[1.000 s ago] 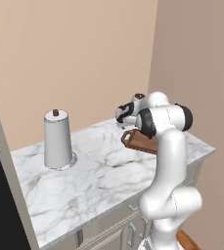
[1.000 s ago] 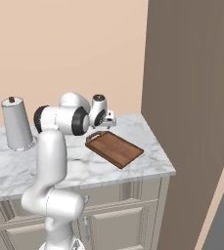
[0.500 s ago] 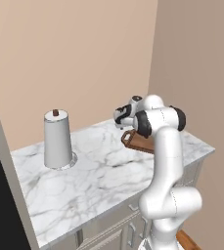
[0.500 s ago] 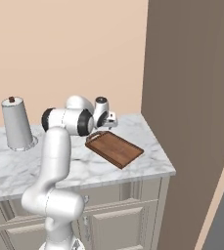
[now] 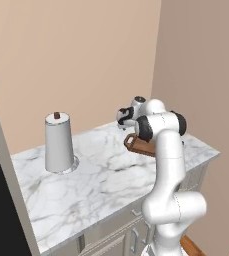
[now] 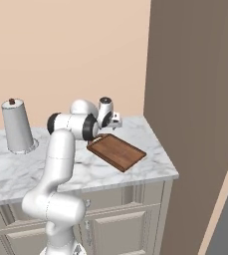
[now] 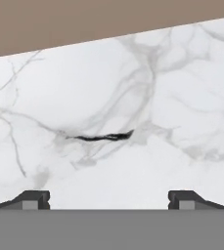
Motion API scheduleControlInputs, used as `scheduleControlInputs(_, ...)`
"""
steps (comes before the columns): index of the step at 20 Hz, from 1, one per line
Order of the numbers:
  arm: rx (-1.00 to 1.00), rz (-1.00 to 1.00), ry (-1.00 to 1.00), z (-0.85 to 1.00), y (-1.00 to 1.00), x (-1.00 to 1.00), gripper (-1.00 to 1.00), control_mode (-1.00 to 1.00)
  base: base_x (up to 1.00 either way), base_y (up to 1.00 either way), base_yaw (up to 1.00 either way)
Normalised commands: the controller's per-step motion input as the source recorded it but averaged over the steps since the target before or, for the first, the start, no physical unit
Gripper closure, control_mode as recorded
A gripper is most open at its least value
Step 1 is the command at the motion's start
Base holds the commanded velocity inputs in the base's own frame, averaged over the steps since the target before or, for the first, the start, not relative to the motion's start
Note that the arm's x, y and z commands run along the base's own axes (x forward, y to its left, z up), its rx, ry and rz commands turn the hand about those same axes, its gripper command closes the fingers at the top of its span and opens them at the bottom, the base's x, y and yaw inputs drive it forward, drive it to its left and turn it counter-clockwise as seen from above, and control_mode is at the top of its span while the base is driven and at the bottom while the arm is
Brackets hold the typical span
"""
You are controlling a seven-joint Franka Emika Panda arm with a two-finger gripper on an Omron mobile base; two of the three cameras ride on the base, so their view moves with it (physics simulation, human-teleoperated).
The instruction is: Move the cutting board and knife to the sink. Then move spray from the cabinet to the counter.
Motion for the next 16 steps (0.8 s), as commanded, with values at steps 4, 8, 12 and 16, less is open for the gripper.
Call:
scheduleControlInputs(4, 0.00, 0.00, 0.07, -0.40, 0.00, 0.00, -1.00, -1.00, 0.00, 0.00, 0.00)
scheduleControlInputs(8, 0.00, 0.00, 0.15, -0.50, 0.00, -0.01, -1.00, -1.00, 0.00, 0.00, 0.00)
scheduleControlInputs(12, 0.00, 0.00, 0.21, -0.58, 0.00, -0.22, -1.00, -1.00, 0.00, 0.00, 0.00)
scheduleControlInputs(16, 0.00, 0.00, 0.19, -0.60, 0.00, -0.32, -1.00, -1.00, 0.00, 0.00, 0.00)
